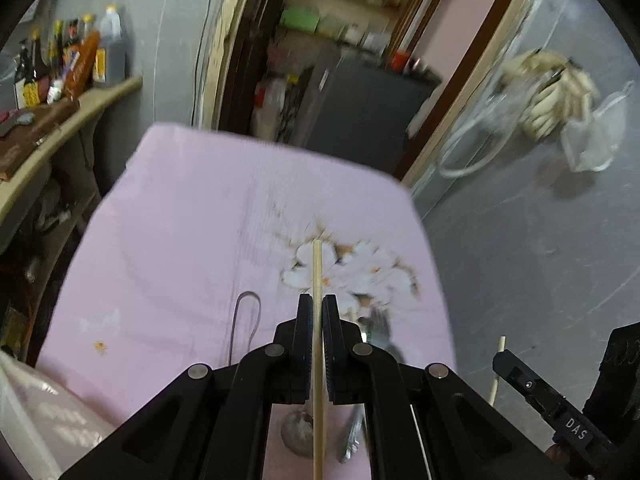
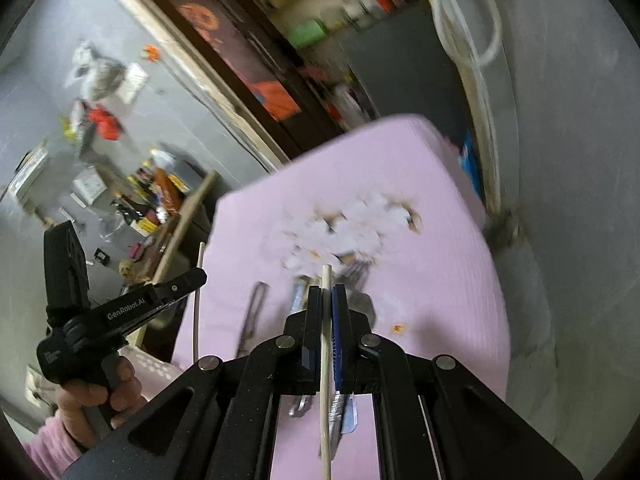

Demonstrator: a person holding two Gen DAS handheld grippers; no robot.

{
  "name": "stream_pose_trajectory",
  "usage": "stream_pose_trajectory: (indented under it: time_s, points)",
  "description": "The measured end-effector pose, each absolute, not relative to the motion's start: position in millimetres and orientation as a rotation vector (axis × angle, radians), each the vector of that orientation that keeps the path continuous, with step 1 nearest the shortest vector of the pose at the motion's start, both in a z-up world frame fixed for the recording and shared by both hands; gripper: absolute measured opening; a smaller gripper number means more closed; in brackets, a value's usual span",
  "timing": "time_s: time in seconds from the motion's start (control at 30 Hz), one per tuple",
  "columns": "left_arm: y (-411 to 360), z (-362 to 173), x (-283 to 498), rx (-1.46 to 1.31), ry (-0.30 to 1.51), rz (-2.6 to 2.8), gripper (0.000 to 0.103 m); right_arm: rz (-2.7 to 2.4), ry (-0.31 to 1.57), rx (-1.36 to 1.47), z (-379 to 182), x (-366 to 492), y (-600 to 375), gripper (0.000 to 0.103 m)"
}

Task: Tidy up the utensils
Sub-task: 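Lift the chopsticks and carry both tools toward the white caddy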

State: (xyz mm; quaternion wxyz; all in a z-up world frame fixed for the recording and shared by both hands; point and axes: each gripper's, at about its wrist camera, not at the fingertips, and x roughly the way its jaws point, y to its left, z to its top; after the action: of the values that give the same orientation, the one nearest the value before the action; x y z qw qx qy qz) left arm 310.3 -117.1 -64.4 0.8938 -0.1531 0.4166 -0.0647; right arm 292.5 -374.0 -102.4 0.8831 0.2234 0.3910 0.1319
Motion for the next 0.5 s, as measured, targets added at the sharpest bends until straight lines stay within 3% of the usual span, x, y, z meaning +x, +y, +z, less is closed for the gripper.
stream_pose_trajectory:
  time_s: [0.3,0.5]
  points:
    - [-68,-6,253,-0.365,0.71,-0.157,0.005,0.319,0.62,0.368,-26,244,-329,0.004]
    - [4,29,227,-0.364,0.607,-0.101,0.005,0.394,0.508,0.364,12,230,-265,0.004]
